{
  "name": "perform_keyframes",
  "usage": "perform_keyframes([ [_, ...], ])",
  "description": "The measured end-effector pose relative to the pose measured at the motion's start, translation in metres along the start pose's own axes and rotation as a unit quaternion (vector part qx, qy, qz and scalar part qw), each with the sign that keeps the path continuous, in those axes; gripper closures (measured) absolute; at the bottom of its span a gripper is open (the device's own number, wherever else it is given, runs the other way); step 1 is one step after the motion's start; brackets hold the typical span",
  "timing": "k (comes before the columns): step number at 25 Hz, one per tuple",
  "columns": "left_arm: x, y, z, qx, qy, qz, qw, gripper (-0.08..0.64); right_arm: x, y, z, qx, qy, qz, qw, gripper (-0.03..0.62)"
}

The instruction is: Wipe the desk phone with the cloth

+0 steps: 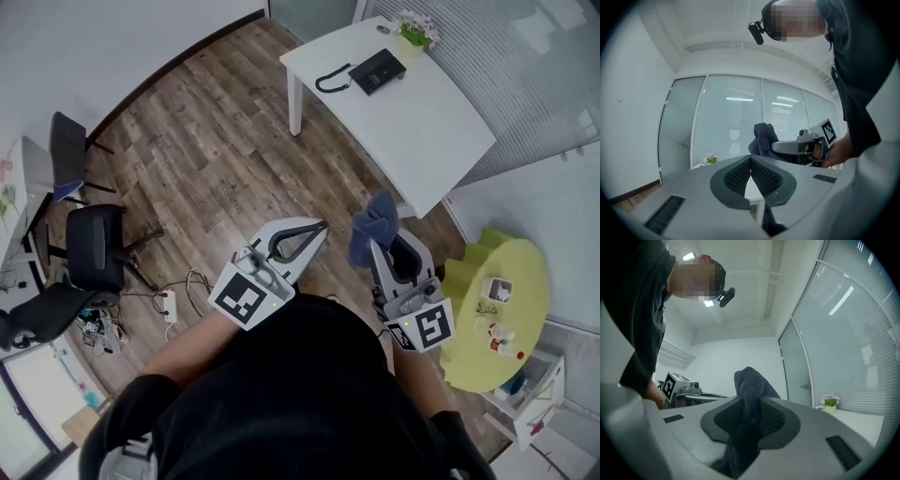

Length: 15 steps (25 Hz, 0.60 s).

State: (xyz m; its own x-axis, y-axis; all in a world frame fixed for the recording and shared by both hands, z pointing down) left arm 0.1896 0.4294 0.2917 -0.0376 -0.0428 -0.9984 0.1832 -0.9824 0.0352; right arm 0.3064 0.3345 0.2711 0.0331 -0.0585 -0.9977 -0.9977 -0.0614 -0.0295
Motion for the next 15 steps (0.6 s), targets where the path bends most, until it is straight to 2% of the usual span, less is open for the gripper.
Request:
perform_keyframes([
  [9, -0.002, -0.026, 0.090, -0.017, -0.008, 0.000, 0.9998, 0.551, -0.008, 0.084, 0.021, -0.021, -0.004, 0.011, 1.000, 0.489],
  [15, -0.002, -0.028, 0.130, -0.015, -0.014, 0.002, 0.9998, 0.551, -0.007, 0.116, 0.013, -0.039, 0.006, 0.003, 0.999, 0.489],
])
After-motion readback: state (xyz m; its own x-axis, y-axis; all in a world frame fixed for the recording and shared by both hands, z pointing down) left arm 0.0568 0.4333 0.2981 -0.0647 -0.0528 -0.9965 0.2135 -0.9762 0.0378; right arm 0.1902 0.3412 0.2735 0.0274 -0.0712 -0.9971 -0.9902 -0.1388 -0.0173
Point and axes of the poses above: the fingertips, and each gripper's own axes: y forward along the fingers, z to its left, x out of its top, the point moved 5 cm from there along -y, backward along the fingers, and after that the axes turned 1 degree about -x, right-handed, at the moved point
